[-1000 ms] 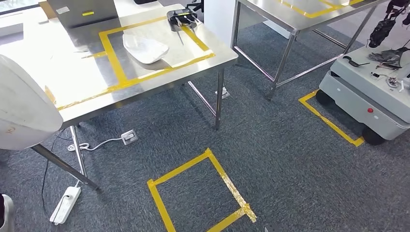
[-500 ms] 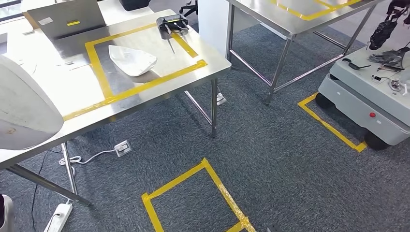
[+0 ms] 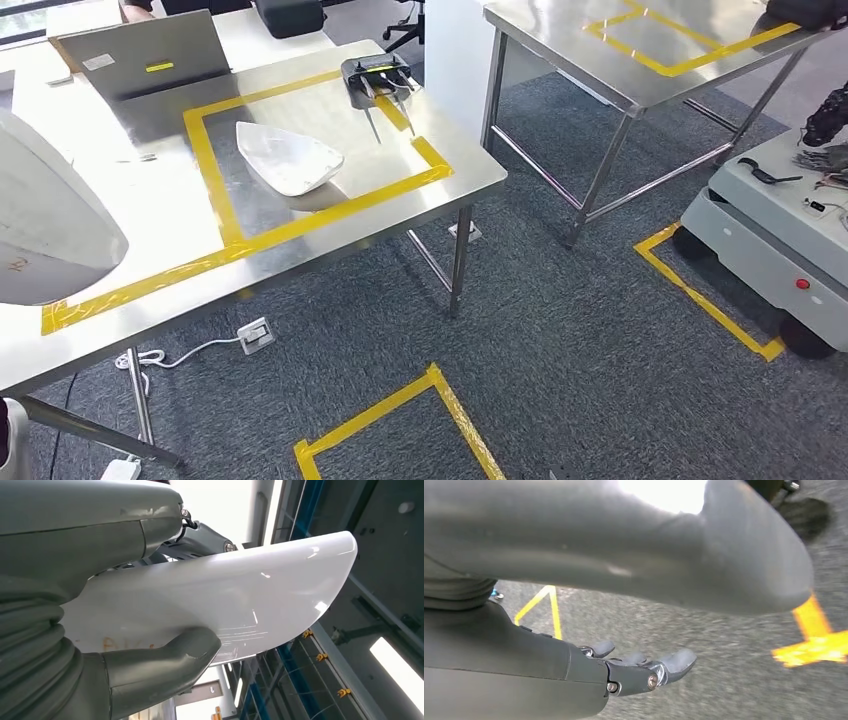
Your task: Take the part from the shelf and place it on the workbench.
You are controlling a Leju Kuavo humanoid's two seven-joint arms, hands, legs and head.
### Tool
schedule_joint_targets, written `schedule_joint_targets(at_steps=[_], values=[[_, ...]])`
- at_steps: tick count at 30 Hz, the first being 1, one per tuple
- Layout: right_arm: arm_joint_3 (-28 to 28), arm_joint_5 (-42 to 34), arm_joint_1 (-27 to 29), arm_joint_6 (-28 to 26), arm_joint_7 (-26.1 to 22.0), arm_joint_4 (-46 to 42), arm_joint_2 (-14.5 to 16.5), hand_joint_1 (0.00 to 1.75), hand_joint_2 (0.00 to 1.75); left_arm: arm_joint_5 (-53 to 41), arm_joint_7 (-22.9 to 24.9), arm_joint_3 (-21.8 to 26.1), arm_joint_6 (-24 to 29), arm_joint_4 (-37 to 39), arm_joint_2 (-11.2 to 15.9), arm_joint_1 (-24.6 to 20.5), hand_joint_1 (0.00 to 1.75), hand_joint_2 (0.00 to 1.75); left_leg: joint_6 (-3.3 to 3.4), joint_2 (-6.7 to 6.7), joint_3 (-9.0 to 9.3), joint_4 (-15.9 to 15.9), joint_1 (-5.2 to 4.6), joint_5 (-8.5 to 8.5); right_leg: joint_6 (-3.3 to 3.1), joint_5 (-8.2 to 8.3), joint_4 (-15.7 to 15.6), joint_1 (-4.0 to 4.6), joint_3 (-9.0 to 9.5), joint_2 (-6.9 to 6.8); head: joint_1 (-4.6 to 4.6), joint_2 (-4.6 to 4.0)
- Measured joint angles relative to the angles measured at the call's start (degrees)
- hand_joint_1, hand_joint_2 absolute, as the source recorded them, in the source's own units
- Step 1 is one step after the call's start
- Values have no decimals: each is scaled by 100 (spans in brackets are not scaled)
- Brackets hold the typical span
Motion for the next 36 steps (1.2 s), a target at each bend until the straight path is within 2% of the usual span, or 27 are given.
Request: schedule_joint_targets(at_steps=[1, 2, 4, 6, 7, 8, 9, 10, 11, 12, 13, 15, 16, 17, 20, 21, 23, 25, 26, 27, 28, 30, 31, 32, 34, 35, 36], values=[[-1, 13, 7, 11, -8, 1, 1, 0, 0, -7, 3, -2, 4, -4, -4, 2, 175, 175, -35, -11, 67, -30, -11, -90, -13, 399, -196, 3, 21, -6, -4, 0], [-1, 24, 6, 25, -14, 1, 1, 0, 0, -13, 4, -5, 11, -12, -5, -1, 175, 175, -79, -26, 143, -29, -23, -119, -39, 583, -298, 1, 62, -7, -9, 0], [-2, 29, -4, 59, -31, 1, 5, 0, 0, -27, 9, -12, 35, -41, -5, -9, 175, 175, -157, -20, 134, 187, -29, 32, -131, 573, -338, -16, 242, 6, -27, 1], [-2, 27, -12, 86, -50, 1, 7, 0, 0, -31, 13, -19, 59, -57, -3, -8, 175, 175, -217, 36, -230, 873, -21, 294, -234, 477, -385, -28, 468, 14, -49, 2], [-2, 27, -14, 96, -52, 1, 6, 0, 0, -32, 17, -23, 66, -57, -4, 1, 175, 175, -240, 68, -483, 1222, -15, 278, -269, 402, -405, -26, 579, 17, -61, 2], [-2, 28, -16, 102, -50, 1, 5, 0, 0, -38, 19, -23, 72, -56, -3, 5, 175, 175, -254, 83, -715, 1458, -12, 104, -285, 325, -417, -23, 687, 22, -69, 2], [-3, 28, -19, 111, -44, 1, 5, 0, 0, -51, 25, -24, 83, -54, -3, 10, 175, 175, -261, 87, -902, 1564, -11, -201, -290, 244, -426, -21, 795, 30, -68, 2], [-4, 26, -21, 127, -40, 1, 4, 0, 0, -64, 31, -25, 96, -48, -3, 14, 175, 175, -261, 91, -1041, 1550, -11, -533, -291, 159, -429, -18, 909, 41, -72, 2], [-6, 19, -22, 150, -39, 1, 4, 0, 0, -76, 35, -25, 113, -39, -3, 14, 175, 175, -251, 94, -1135, 1437, -11, -772, -292, 62, -432, -15, 1028, 54, -70, 2], [-9, 2, -21, 185, -41, 1, 4, 0, 0, -84, 43, -26, 134, -28, -3, 15, 175, 175, -228, 98, -1188, 1232, -11, -810, -292, -40, -432, -8, 1151, 65, -72, 2], [-15, -25, -19, 227, -45, 1, 5, 0, 0, -84, 55, -27, 151, -15, -3, 15, 175, 175, -188, 111, -1214, 943, -13, -578, -290, -139, -432, 0, 1267, 68, -73, 2], [-34, -74, -14, 303, -50, 4, 13, 0, 0, -83, 100, -34, 177, 20, 10, 18, 175, 175, -100, 199, -1245, 362, -41, 388, -268, -323, -399, 25, 1446, 63, -77, 2], [-46, -81, -12, 326, -42, 6, 16, 0, 0, -79, 131, -42, 182, 39, 21, 17, 175, 175, -72, 227, -1244, 210, -60, 788, -237, -411, -376, 38, 1486, 54, -80, 2], [-56, -77, -11, 336, -33, 8, 20, 0, 0, -69, 158, -51, 185, 57, 32, 8, 175, 175, -55, 234, -1242, 161, -77, 1005, -200, -486, -356, 49, 1516, 41, -82, 2], [-68, -50, -50, 340, -26, 4, 16, 0, 0, -21, 204, -76, 187, 90, 53, -62, 175, 175, -1, 107, -1174, 164, -55, 1007, -88, -652, -321, 48, 1569, -17, -82, 2], [-69, -43, -75, 342, -32, 2, 14, 0, 0, -6, 206, -80, 187, 98, 58, -86, 175, 175, 28, 73, -1148, 139, -38, 991, -55, -726, -188, 40, 1510, -22, -80, 2], [-68, -33, -112, 345, -40, 1, 15, 0, 0, 14, 200, -87, 187, 117, 65, -111, 175, 175, 77, 12, -1112, 115, -26, 952, 7, -938, 402, 17, 1154, -12, -74, 2], [-68, -26, -116, 341, -25, 1, 17, 0, 0, 17, 199, -93, 186, 157, 65, -110, 175, 175, 96, -82, -1092, 117, -25, 908, 49, -1074, 1075, -5, 649, -10, -73, 2], [-70, -24, -106, 331, -13, 1, 17, 0, 0, 18, 202, -96, 184, 179, 64, -108, 175, 175, 92, -143, -1075, 120, -22, 886, 58, -997, 1186, -12, 493, -7, -73, 2], [-73, -23, -97, 316, -4, 1, 16, 0, 0, 19, 204, -98, 181, 199, 64, -108, 175, 175, 80, -212, -1053, 124, -19, 865, 60, -814, 1094, -18, 436, 5, -73, 2], [-76, -23, -91, 301, 1, 1, 14, 0, 0, 19, 205, -101, 179, 216, 64, -108, 175, 175, 63, -278, -1028, 129, -14, 846, 56, -546, 792, -26, 490, 49, -72, 2], [-85, -24, -87, 283, 2, 1, 10, 0, 0, 19, 207, -120, 175, 246, 64, -114, 175, 175, 13, -401, -1009, 147, -5, 816, 23, -147, 96, -55, 690, 335, -76, 3], [-89, -24, -90, 281, 1, 1, 9, 0, 0, 20, 207, -135, 174, 258, 63, -117, 175, 175, -22, -460, -1015, 148, 2, 812, 1, -66, -125, -61, 761, 456, -77, 3], [-91, -24, -92, 281, -1, 1, 9, 0, 0, 20, 207, -150, 172, 270, 62, -120, 175, 175, -64, -524, -1027, 140, 9, 818, -28, -64, -218, -59, 794, 529, -77, 3], [-94, -24, -96, 282, -13, 1, 20, 0, 0, 21, 206, -166, 169, 290, 71, -117, 175, 175, -150, -653, -1049, 104, 20, 846, -92, -56, -268, -52, 842, 410, -73, 2], [-96, -24, -95, 284, -22, 0, 24, 0, 0, 23, 203, -168, 169, 297, 82, -114, 175, 175, -183, -613, -1066, 119, 10, 835, -134, -42, -298, -62, 878, 332, -80, 2], [-97, -24, -93, 285, -30, -1, 28, 0, 0, 27, 202, -170, 168, 305, 94, -121, 175, 175, -212, -482, -1119, 223, -1, 768, -174, -29, -333, -76, 917, 249, -100, 2]])
